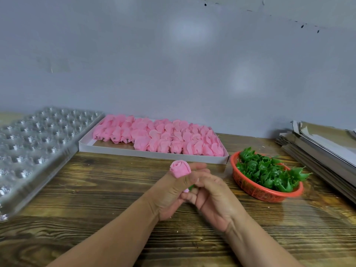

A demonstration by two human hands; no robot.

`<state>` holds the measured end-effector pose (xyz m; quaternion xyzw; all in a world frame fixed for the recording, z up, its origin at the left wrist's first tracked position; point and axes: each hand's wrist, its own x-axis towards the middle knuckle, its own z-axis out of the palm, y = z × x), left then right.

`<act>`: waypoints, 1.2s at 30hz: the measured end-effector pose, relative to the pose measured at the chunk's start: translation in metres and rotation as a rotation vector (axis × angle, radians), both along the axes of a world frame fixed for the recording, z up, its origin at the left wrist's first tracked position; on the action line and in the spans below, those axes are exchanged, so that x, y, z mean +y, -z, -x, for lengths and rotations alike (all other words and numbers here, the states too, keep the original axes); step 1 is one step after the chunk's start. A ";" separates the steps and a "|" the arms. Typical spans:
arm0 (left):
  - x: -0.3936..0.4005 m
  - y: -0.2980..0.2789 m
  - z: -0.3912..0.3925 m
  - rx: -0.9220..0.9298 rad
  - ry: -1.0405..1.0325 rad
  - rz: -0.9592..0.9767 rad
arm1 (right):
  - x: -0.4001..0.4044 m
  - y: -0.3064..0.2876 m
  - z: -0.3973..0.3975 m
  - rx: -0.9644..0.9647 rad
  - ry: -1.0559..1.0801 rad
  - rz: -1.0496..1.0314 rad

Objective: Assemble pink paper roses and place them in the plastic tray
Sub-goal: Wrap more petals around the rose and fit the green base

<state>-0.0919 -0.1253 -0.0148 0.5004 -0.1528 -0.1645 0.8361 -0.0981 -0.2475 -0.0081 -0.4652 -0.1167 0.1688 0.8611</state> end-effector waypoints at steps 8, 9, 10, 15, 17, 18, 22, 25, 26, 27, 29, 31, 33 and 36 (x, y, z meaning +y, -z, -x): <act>-0.006 0.001 0.002 0.097 -0.127 0.041 | 0.001 0.003 -0.001 0.070 0.065 0.057; -0.007 0.002 0.001 0.121 -0.146 0.054 | 0.000 0.004 -0.001 0.046 0.091 0.072; -0.007 0.003 0.000 0.136 -0.151 0.065 | 0.000 0.004 -0.001 0.016 0.111 0.090; -0.001 0.001 -0.004 0.194 -0.109 0.096 | 0.000 0.006 0.003 -0.166 0.142 0.191; 0.000 -0.001 -0.003 0.208 -0.102 0.090 | 0.001 0.006 0.005 -0.222 0.158 0.226; 0.000 0.000 -0.003 0.204 -0.114 0.078 | 0.002 0.005 0.006 -0.232 0.164 0.237; 0.000 0.002 -0.002 0.180 -0.144 0.017 | 0.004 0.002 0.008 -0.209 0.167 0.223; -0.001 0.001 0.000 0.104 -0.138 -0.046 | 0.006 0.004 0.007 -0.176 0.201 0.257; -0.001 0.002 0.000 0.068 -0.131 -0.065 | 0.005 0.004 0.007 -0.162 0.212 0.262; -0.001 0.002 0.001 0.035 -0.118 -0.077 | 0.005 0.004 0.006 -0.151 0.219 0.264; -0.001 0.001 0.002 -0.022 -0.087 -0.080 | 0.004 0.006 0.005 -0.126 0.222 0.256; -0.001 0.001 0.003 -0.027 -0.068 -0.066 | 0.003 0.006 0.004 -0.101 0.219 0.239; -0.003 0.000 0.004 -0.006 -0.080 -0.071 | 0.003 0.006 0.003 -0.089 0.209 0.224; -0.005 -0.002 0.005 0.022 -0.116 -0.073 | 0.002 0.005 0.004 -0.068 0.173 0.207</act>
